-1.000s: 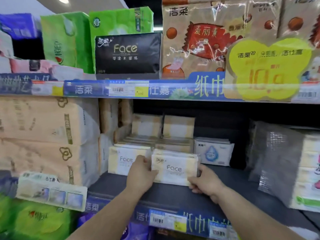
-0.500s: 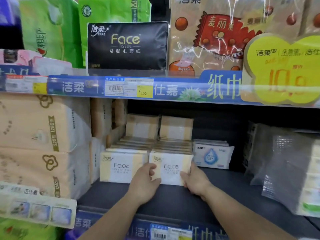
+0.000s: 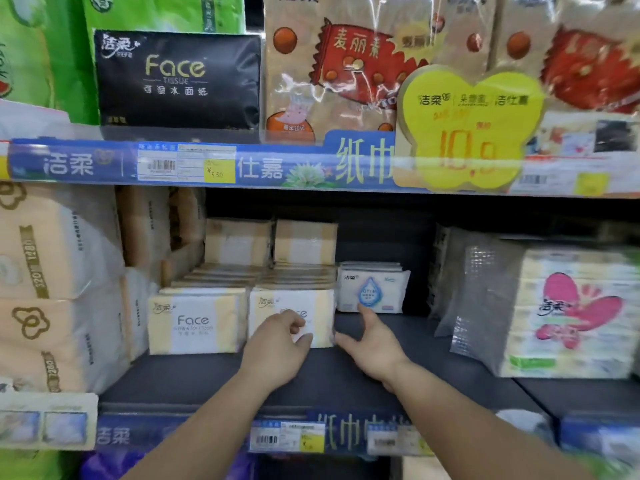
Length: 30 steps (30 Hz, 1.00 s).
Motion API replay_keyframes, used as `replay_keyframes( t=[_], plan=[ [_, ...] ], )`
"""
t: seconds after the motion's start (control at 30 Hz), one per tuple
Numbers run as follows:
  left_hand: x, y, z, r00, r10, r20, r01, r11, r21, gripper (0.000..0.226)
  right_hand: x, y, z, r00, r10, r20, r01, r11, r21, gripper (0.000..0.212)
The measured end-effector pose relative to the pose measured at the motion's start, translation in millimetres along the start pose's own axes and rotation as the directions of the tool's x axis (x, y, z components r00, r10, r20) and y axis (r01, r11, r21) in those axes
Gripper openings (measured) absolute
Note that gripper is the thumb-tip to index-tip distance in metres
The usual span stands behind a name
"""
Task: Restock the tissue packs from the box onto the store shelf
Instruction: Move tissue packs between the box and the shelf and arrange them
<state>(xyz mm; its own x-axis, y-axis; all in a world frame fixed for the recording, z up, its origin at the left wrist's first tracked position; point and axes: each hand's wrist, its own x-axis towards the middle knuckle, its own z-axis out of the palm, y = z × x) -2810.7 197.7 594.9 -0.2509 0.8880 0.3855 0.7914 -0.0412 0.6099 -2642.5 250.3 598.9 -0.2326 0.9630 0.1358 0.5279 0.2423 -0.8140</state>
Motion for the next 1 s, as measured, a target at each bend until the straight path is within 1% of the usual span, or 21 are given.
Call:
replay_keyframes(
  t=[0.1, 0.17, 0.2, 0.3, 0.37, 0.4, 0.5, 0.6, 0.67, 0.77, 0.87, 0.93, 1.0],
  plan=[
    [-11.5, 54.1, 26.8, 0.995, 0.050, 0.085, -0.064, 0.984, 0.167, 0.047, -30.3, 15.6, -45.4, 0.998, -0.062, -0.028, 0.057, 0.985, -0.163, 0.072],
    [-25.5, 96.2, 51.5, 0.986, 0.074, 0.147, -0.116, 0.945, 0.306, 0.060, -55.5, 35.1, -85.0, 0.993, -0.105, -0.063, 0.080, 0.946, -0.314, 0.065],
    [-35.5, 119.0, 65.8, 0.980, 0.091, 0.174, -0.147, 0.927, 0.345, 0.064, -70.8, 47.6, -107.8, 0.988, -0.126, -0.086, 0.082, 0.915, -0.396, 0.061],
    [-77.5, 196.9, 115.1, 0.952, 0.135, 0.273, -0.229, 0.908, 0.350, 0.071, -128.7, 96.1, -183.5, 0.978, -0.141, -0.151, 0.015, 0.775, -0.631, 0.052],
    [-112.0, 253.7, 153.3, 0.924, 0.173, 0.341, -0.286, 0.905, 0.315, 0.075, -174.0, 134.9, -238.3, 0.979, -0.107, -0.173, -0.059, 0.665, -0.745, 0.058],
    [-130.1, 283.8, 174.2, 0.906, 0.204, 0.372, -0.324, 0.898, 0.298, 0.077, -197.7, 155.8, -266.4, 0.979, -0.073, -0.192, -0.104, 0.629, -0.770, 0.064],
    [-184.5, 371.5, 236.6, 0.830, 0.280, 0.483, -0.432, 0.870, 0.237, 0.078, -270.2, 216.2, -344.6, 0.957, 0.053, -0.284, -0.264, 0.565, -0.782, 0.068],
    [-233.1, 446.8, 288.9, 0.742, 0.363, 0.563, -0.518, 0.845, 0.137, 0.077, -333.0, 265.5, -410.6, 0.910, 0.132, -0.393, -0.402, 0.509, -0.761, 0.064],
    [-260.4, 487.8, 318.5, 0.677, 0.416, 0.607, -0.572, 0.817, 0.078, 0.076, -365.9, 293.1, -446.0, 0.869, 0.202, -0.451, -0.488, 0.499, -0.717, 0.064],
    [-293.7, 537.5, 364.6, 0.590, 0.486, 0.645, -0.619, 0.785, -0.025, 0.076, -406.6, 333.9, -489.1, 0.803, 0.266, -0.534, -0.591, 0.480, -0.649, 0.061],
    [-318.0, 577.3, 415.3, 0.516, 0.536, 0.669, -0.660, 0.746, -0.088, 0.077, -434.7, 375.4, -523.8, 0.743, 0.336, -0.578, -0.666, 0.447, -0.597, 0.065],
    [-326.6, 599.2, 450.3, 0.466, 0.552, 0.691, -0.681, 0.723, -0.118, 0.075, -444.8, 404.6, -548.4, 0.711, 0.387, -0.587, -0.703, 0.425, -0.571, 0.066],
    [-328.3, 619.1, 487.9, 0.413, 0.540, 0.734, -0.681, 0.718, -0.145, 0.076, -448.3, 435.9, -576.8, 0.677, 0.436, -0.593, -0.736, 0.406, -0.543, 0.064]
  ],
)
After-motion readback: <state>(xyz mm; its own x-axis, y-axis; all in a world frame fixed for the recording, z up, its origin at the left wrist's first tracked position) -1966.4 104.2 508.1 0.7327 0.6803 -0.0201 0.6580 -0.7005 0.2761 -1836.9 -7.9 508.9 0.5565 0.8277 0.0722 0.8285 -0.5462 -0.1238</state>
